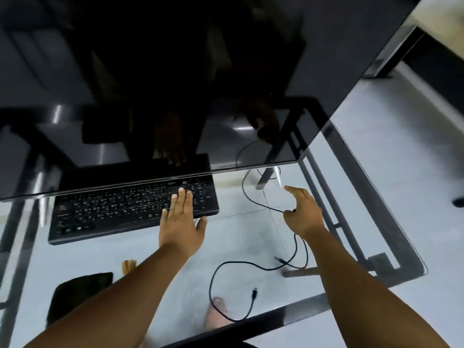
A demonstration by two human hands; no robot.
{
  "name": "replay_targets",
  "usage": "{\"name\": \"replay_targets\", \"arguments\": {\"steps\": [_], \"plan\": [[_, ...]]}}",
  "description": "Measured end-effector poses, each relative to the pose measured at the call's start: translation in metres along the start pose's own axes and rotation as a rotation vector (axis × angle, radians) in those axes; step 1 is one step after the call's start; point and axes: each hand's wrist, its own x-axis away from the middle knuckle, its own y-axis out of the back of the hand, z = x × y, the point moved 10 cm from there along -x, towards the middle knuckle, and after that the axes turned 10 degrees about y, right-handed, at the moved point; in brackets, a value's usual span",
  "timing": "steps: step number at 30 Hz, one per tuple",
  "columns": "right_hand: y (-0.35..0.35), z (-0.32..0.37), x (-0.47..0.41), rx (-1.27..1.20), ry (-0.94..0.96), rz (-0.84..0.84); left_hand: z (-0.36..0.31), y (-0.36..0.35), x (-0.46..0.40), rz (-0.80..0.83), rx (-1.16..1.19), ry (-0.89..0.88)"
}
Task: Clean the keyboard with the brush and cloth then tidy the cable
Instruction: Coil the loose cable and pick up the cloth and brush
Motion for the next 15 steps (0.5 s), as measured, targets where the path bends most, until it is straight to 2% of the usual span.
{"name": "replay_targets", "arguments": {"steps": [5, 7, 12, 15], "plan": [[0.000, -0.058, 0.013, 0.090, -0.030, 0.215, -0.023, -0.024, 0.000, 0.062, -0.047, -0.002], [-0.003, -0.073, 0.019, 0.080, -0.047, 0.246, -0.027, -0.032, 0.000, 0.085, -0.072, -0.007], [-0.002, -0.080, 0.023, 0.044, -0.021, 0.150, -0.028, -0.038, 0.001, 0.097, -0.158, -0.015], [-0.002, -0.070, 0.020, -0.075, -0.027, 0.074, -0.028, -0.039, 0.002, 0.098, -0.175, -0.020]]}}
